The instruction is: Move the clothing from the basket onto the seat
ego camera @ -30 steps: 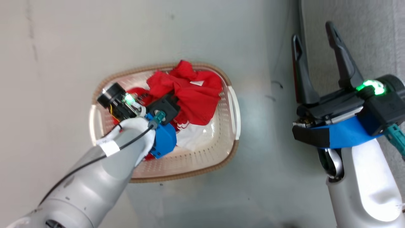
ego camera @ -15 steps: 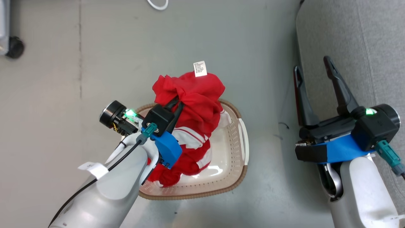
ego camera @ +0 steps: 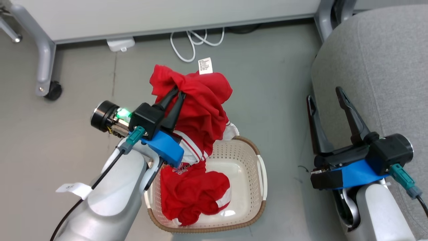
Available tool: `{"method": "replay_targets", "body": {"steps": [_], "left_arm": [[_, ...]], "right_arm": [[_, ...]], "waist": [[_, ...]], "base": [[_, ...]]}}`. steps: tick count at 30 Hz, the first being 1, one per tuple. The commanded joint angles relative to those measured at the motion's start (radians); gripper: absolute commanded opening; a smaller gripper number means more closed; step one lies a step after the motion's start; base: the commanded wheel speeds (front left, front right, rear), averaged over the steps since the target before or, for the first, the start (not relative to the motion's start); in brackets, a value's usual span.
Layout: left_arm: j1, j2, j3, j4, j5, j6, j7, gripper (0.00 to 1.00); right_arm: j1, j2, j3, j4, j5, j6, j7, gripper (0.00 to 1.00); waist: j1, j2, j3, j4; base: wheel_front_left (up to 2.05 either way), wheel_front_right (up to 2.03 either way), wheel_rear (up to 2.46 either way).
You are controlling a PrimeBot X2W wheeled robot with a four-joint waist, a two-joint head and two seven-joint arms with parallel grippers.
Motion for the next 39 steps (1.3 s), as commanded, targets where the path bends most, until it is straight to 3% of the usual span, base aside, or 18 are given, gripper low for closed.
{"method": "replay_targets", "body": {"steps": [1,8,27,39], "left_arm": [[0.006,-0.004,0.021,-0.027,0.008,-0.004,-0.005,0.0],[-0.002,-0.014,0.051,-0.096,0.03,-0.022,-0.005,0.0],[-0.066,-0.033,-0.041,-0.19,-0.063,-0.032,0.042,0.0],[-0.056,-0.021,-0.056,-0.227,-0.078,-0.028,0.056,0.0]], "right_arm": [[0.019,-0.004,-0.001,0.004,0.008,0.0,-0.006,1.0],[0.053,-0.004,-0.011,0.015,0.016,0.0,-0.006,1.0],[0.108,-0.004,-0.01,0.02,0.023,0.0,-0.006,1.0],[0.042,-0.004,0.035,0.002,-0.006,0.0,-0.006,1.0]], "waist": [[0.0002,-0.0001,-0.029,0.003],[0.0002,-0.0001,-0.077,0.014],[0.0002,-0.0001,-0.13,0.018],[0.0002,-0.0001,-0.127,0.024]], "base": [[0.0,0.0,0.0],[0.0,0.0,0.0],[0.0,0.0,0.0],[0.0,0.0,0.0]]}}
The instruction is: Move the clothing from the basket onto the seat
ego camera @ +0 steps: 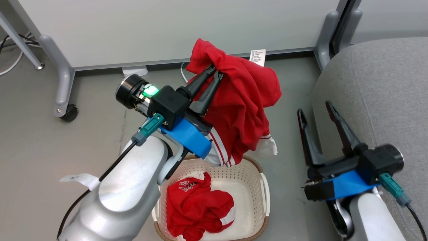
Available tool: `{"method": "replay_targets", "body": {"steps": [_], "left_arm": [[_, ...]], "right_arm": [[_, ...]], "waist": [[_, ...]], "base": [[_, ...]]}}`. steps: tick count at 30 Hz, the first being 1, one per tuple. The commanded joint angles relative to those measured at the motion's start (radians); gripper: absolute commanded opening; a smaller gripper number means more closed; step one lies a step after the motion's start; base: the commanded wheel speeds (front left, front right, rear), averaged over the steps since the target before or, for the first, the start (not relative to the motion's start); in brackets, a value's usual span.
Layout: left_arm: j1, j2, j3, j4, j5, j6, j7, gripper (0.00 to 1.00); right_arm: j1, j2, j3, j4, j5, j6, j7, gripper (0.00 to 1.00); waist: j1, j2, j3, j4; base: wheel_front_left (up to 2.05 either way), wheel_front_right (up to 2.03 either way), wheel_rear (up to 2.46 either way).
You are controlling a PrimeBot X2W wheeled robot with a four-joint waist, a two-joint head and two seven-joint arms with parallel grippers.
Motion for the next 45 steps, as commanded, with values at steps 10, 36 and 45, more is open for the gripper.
{"method": "replay_targets", "body": {"steps": [10,36,45], "left_arm": [[-0.017,0.001,-0.007,-0.009,-0.006,0.008,-0.006,0.0],[-0.058,-0.04,-0.066,0.016,-0.011,0.005,-0.031,0.0],[-0.06,-0.038,-0.073,0.028,-0.016,0.007,-0.038,0.0]], "right_arm": [[-0.131,-0.004,0.142,-0.029,-0.035,0.0,-0.005,1.0],[-0.304,-0.004,0.271,0.268,-0.035,0.0,-0.005,0.0],[-0.306,-0.004,0.264,0.273,-0.023,0.0,-0.005,0.0]], "waist": [[0.0,-0.0001,0.011,0.016],[0.0,-0.0001,0.028,0.052],[0.0,-0.0001,0.023,0.05]], "base": [[0.0,0.0,0.0],[0.0,0.0,0.0],[0.0,0.0,0.0]]}}
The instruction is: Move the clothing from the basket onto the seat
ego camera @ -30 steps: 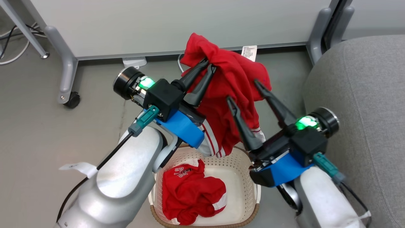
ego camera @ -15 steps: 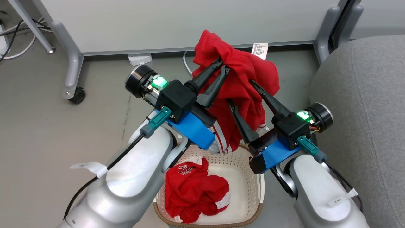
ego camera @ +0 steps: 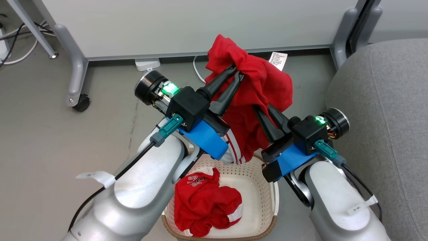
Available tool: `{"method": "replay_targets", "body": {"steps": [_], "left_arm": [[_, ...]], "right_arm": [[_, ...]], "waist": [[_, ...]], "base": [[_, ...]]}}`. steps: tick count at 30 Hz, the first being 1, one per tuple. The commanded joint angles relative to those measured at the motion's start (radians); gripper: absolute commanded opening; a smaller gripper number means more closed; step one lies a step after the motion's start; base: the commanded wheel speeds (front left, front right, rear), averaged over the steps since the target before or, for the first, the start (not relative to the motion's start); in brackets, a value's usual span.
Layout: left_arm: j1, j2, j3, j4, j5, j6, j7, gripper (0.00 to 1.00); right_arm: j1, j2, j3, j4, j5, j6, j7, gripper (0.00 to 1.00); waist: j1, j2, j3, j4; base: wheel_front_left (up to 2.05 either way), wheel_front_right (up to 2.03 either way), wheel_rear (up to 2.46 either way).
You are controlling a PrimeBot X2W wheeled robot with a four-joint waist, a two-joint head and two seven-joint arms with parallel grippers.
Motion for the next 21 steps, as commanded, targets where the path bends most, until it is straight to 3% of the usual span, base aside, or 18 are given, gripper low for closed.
{"method": "replay_targets", "body": {"steps": [1,11,13,21], "left_arm": [[-0.013,0.001,0.0,0.003,-0.002,0.001,-0.007,0.0],[-0.014,0.006,-0.008,0.011,-0.005,0.009,-0.01,0.0],[-0.012,0.003,-0.008,0.015,-0.009,0.013,-0.007,1.0],[-0.007,0.007,-0.021,0.022,-0.005,0.015,-0.01,1.0]], "right_arm": [[-0.011,-0.004,-0.002,-0.001,0.007,0.0,-0.004,0.0],[-0.001,-0.004,-0.001,-0.006,0.029,0.0,-0.004,0.0],[0.001,-0.004,-0.004,-0.009,0.035,0.0,-0.004,0.0],[0.009,-0.003,-0.024,-0.021,0.04,0.0,-0.004,0.0]], "waist": [[0.0,0.0,-0.001,0.0],[0.0,0.0,-0.006,-0.001],[0.0,0.0,-0.006,-0.001],[0.0,0.0,-0.002,0.006]], "base": [[0.0,0.0,0.0],[0.0,0.0,0.0],[0.0,0.0,0.0],[0.0,0.0,0.0]]}}
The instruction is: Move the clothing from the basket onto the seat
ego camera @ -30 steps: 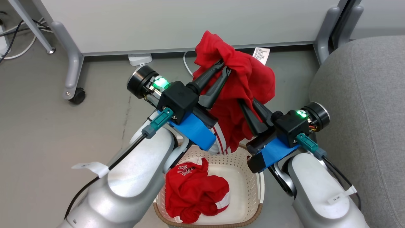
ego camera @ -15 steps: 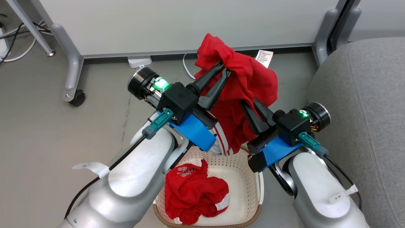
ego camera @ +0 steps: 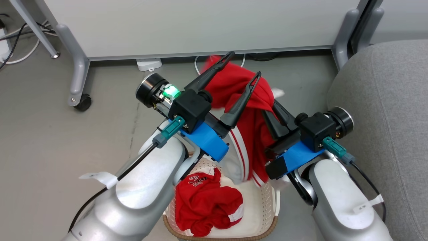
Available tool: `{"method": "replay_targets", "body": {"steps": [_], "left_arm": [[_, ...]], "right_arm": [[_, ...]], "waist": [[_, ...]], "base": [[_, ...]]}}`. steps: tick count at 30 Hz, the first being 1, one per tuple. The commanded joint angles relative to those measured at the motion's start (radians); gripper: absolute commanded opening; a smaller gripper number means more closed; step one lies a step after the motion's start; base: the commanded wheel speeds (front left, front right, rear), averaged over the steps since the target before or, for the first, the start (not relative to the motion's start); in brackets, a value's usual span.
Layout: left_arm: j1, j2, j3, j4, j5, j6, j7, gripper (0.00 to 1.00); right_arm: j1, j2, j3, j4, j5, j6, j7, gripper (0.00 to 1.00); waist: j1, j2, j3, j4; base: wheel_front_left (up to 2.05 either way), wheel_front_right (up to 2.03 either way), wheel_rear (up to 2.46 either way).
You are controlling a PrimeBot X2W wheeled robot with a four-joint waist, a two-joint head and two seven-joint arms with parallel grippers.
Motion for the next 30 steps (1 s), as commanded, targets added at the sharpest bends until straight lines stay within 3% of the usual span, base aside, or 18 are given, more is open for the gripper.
{"method": "replay_targets", "body": {"steps": [1,10,30], "left_arm": [[-0.004,0.007,-0.001,0.003,0.003,0.005,-0.004,1.0],[0.017,0.021,-0.006,-0.007,0.004,0.013,-0.011,1.0],[0.047,0.034,-0.052,-0.021,-0.008,0.006,-0.014,1.0]], "right_arm": [[0.011,-0.003,-0.006,-0.009,-0.003,0.0,-0.004,0.0],[0.054,-0.003,-0.041,-0.033,-0.013,0.0,-0.004,0.0],[0.112,-0.003,-0.151,-0.115,-0.031,0.0,-0.004,0.0]], "waist": [[0.0,-0.0001,0.001,0.002],[0.0,-0.0001,0.004,-0.025],[0.0,-0.0001,0.034,-0.221]], "base": [[0.0,0.0,0.0],[0.0,0.0,0.0],[0.0,0.0,0.0]]}}
